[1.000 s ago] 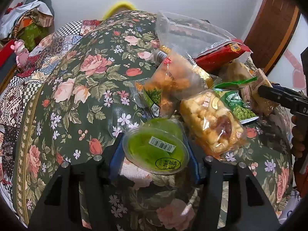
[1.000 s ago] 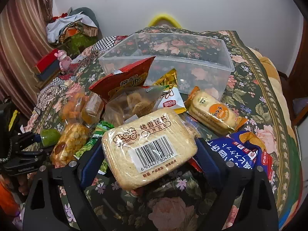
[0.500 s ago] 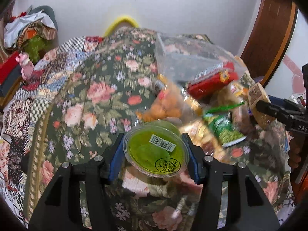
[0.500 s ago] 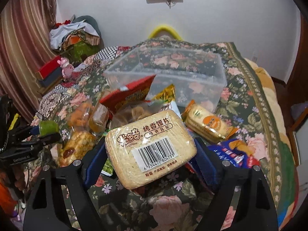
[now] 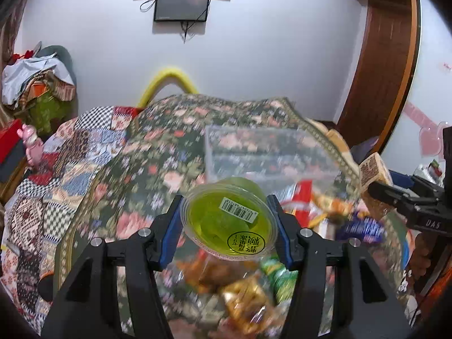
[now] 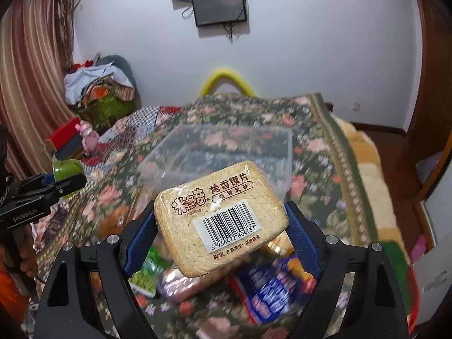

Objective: Organize snacks
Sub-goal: 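Carry jelly cup and bread loaf into the clear box and release both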

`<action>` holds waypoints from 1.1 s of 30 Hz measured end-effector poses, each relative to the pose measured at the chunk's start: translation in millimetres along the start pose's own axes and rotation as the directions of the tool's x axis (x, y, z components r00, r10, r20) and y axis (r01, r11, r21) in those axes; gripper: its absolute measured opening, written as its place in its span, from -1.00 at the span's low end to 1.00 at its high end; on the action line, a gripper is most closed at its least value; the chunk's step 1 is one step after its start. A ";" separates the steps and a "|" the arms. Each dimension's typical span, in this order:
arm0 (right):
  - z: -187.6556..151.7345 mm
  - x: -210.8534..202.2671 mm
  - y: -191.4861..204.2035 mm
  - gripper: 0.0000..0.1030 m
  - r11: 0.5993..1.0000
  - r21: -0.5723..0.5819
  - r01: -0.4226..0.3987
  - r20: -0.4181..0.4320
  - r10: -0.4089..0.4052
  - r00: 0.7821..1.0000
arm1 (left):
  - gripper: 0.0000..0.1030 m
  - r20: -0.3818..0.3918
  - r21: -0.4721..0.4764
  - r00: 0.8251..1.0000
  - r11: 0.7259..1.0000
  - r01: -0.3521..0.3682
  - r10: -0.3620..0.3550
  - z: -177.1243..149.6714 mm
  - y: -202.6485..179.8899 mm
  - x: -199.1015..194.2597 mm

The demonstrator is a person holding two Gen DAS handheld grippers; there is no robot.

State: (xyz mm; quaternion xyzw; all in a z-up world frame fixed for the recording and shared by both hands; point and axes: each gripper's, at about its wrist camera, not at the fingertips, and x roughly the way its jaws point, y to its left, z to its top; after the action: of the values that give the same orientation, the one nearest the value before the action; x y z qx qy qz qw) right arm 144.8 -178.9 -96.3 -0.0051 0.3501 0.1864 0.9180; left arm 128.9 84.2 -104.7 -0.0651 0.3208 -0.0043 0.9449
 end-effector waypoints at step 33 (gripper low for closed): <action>49.3 131.8 -43.1 0.63 0.999 -0.024 0.042 -0.196 -0.046 0.980 | 0.10 -0.274 0.073 0.961 0.996 0.042 -0.020 66.7 -26.4 187.8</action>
State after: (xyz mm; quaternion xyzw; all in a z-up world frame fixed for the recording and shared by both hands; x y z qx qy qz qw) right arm 281.6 -167.5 -149.3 -0.0400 0.4369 0.1682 0.8827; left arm 319.4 56.7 -162.8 -0.0321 0.4466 -0.0406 0.8932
